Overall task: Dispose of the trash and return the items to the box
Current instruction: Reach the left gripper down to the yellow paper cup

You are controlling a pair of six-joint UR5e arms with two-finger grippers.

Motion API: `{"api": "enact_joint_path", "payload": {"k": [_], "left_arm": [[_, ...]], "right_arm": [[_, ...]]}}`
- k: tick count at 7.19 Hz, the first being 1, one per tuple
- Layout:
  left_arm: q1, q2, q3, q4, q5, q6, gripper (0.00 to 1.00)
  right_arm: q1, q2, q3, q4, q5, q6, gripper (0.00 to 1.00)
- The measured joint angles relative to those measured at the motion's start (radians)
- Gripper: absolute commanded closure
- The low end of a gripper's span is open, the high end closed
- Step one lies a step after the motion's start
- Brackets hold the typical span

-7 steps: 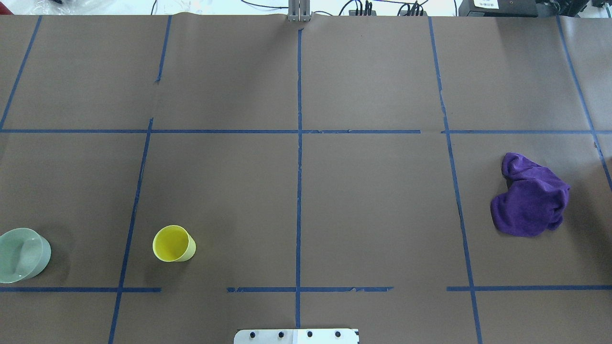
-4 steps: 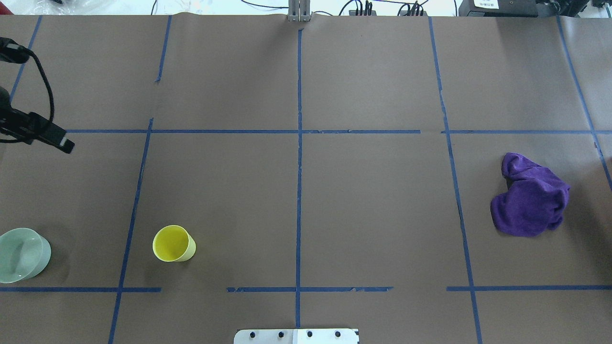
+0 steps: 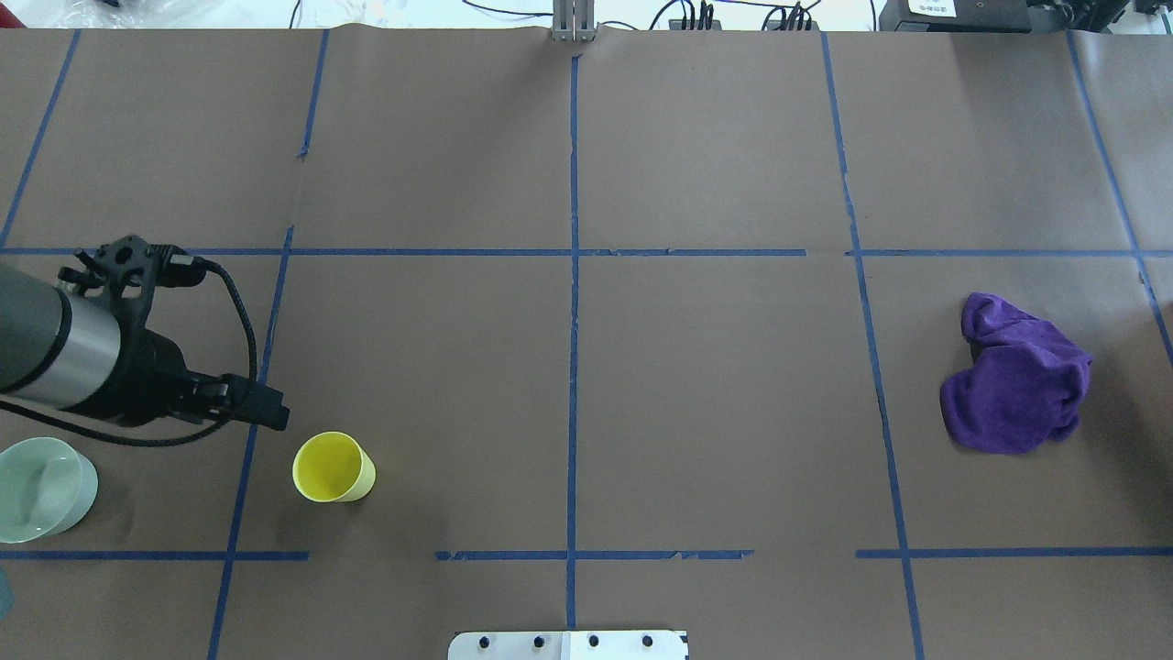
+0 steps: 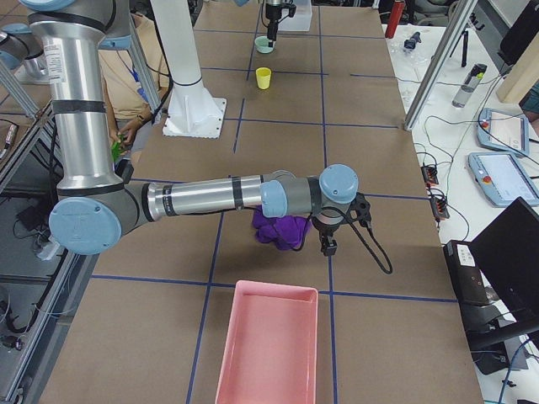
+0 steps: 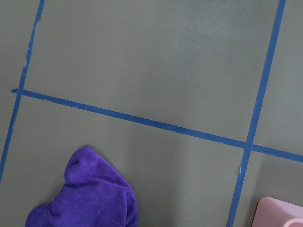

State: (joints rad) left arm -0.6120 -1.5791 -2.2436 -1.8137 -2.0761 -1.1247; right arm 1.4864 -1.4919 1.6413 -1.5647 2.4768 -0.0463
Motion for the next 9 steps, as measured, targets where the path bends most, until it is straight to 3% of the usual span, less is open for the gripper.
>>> {"api": "enact_joint_path", "payload": {"k": [2, 6, 9], "left_arm": [[0.097, 0.055, 0.020, -0.103, 0.088, -0.109, 0.01], [0.118, -0.019, 0.169, -0.119, 0.138, -0.125, 0.01], [0.128, -0.042, 0.217, -0.120, 0.146, -0.125, 0.04]], "right_arm": [[-0.001, 0.002, 0.003, 0.001, 0.000, -0.001, 0.00], [-0.008, 0.002, 0.009, 0.000, 0.001, -0.003, 0.00], [-0.010, 0.002, 0.009, 0.000, 0.001, -0.004, 0.00]]}}
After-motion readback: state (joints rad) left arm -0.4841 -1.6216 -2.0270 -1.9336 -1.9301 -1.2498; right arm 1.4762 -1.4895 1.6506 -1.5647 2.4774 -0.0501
